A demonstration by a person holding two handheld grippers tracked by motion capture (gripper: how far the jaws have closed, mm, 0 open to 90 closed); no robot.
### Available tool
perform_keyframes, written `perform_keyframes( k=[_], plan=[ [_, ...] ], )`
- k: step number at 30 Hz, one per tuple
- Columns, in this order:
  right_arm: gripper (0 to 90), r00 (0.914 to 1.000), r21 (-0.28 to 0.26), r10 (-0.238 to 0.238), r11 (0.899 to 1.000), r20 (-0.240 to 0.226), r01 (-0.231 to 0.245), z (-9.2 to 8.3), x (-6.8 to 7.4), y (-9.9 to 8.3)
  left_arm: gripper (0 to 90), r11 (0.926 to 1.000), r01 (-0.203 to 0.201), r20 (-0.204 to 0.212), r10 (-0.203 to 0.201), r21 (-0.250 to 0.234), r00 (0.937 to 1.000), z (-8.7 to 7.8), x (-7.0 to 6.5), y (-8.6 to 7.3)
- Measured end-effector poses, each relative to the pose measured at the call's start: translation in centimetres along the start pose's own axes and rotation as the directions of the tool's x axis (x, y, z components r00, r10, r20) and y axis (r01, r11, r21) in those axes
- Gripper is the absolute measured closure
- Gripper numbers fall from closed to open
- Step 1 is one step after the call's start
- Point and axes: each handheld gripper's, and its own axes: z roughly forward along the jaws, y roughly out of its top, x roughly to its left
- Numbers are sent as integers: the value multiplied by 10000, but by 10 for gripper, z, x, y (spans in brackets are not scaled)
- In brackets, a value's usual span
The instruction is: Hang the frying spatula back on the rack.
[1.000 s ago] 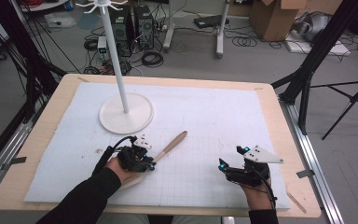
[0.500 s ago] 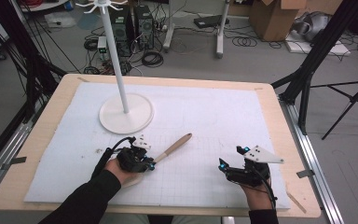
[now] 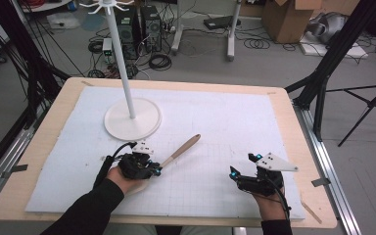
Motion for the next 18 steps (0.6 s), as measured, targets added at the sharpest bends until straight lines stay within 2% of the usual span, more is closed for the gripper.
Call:
perform_keyframes(
  k=[4, 9, 11, 13, 18],
  plan=[
    [220, 9972, -225, 632, 9977, -401, -642, 0, 2, 3, 774, 9987, -199, 0, 199, -469, 9998, -6, -5, 1],
    [187, 9880, -585, 1011, 9924, -1171, -1085, 6, 14, 12, 774, 9947, -527, 4, 529, -885, 9986, -13, -18, 3],
    [186, 9848, -627, 933, 9927, -1465, -1033, 11, 21, 15, 774, 9919, -645, -15, 647, -1094, 9979, -17, -22, 4],
    [186, 9785, -534, 951, 9929, -1830, -1064, 18, 30, 20, 774, 9890, -591, 25, 600, -1353, 9982, -21, -26, 5],
    [187, 9689, -516, 863, 9936, -2318, -1009, 32, 48, 31, 774, 9816, -670, -55, 671, -1786, 9977, -30, -34, 7]
  ],
)
